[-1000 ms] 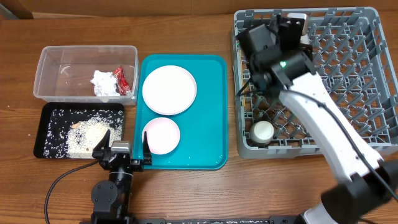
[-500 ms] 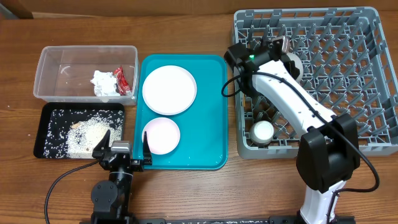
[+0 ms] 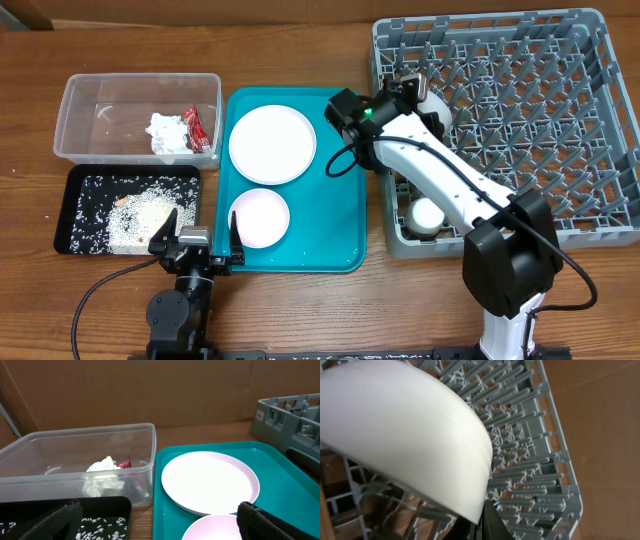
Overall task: Sort waste into correct bins and load items into the dishwasher
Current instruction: 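Place the pink bowl on its side in the rack with the right gripper, then reach the right gripper to the pink plate and grasp its edge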
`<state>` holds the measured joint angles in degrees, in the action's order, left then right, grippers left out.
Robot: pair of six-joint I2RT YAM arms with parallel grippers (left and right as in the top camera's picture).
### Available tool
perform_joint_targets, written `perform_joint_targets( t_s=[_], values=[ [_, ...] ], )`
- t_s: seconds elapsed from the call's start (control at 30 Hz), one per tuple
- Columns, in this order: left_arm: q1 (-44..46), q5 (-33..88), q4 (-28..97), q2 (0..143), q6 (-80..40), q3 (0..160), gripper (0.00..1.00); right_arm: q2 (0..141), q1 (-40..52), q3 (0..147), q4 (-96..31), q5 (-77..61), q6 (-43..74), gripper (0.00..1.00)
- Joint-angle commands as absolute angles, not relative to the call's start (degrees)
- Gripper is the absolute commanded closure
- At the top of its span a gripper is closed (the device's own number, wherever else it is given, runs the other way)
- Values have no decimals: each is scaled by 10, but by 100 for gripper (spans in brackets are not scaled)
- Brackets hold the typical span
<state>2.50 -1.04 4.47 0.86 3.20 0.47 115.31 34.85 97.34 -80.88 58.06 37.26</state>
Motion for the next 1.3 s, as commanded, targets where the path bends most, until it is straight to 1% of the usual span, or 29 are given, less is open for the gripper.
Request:
perform_joint_targets(
  t_s=[0.0,0.1,0.17,0.37,0.4,0.47,0.5,0.53,0.6,0.67,0.77,0.83,0.9,0.97,1.03,1.1,1.17,1.2,1.27],
  values=[
    [22,-4,44,3,39,3,0,1159,365,974,-834,513,410,96],
    [22,-4,44,3,39,3,0,1159,366,975,-852,483,438,96],
    [22,-4,44,3,39,3,0,1159,367,975,-859,461,450,93],
    [22,-4,44,3,39,3,0,1159,368,975,-863,384,453,91],
    [22,-4,44,3,39,3,0,1159,368,975,-863,368,453,91],
    [22,-4,44,3,39,3,0,1159,368,975,-863,342,453,85],
    [22,-4,44,3,39,3,0,1159,368,975,-863,330,453,81],
    [22,-4,44,3,39,3,0,1159,368,975,-863,326,453,73],
    [22,-4,44,3,39,3,0,1158,370,979,-866,324,453,51],
    [22,-4,44,3,39,3,0,1155,373,991,-870,324,452,40],
    [22,-4,44,3,39,3,0,1145,383,1019,-875,324,452,36],
    [22,-4,44,3,39,3,0,1132,394,1044,-875,322,452,31],
    [22,-4,44,3,39,3,0,1120,406,1066,-861,299,435,23],
    [22,-4,44,3,39,3,1,1111,415,1073,-827,241,397,22],
    [22,-4,44,3,39,3,0,1108,422,1073,-781,133,338,22],
    [22,-4,44,3,39,3,0,1112,428,1066,-736,5,294,27],
    [22,-4,44,3,39,3,0,1115,435,1051,-698,-73,284,33],
    [22,-4,44,3,39,3,0,1116,439,1040,-681,-92,285,37],
    [22,-4,44,3,39,3,0,1119,451,1008,-641,-104,309,40]
  ],
)
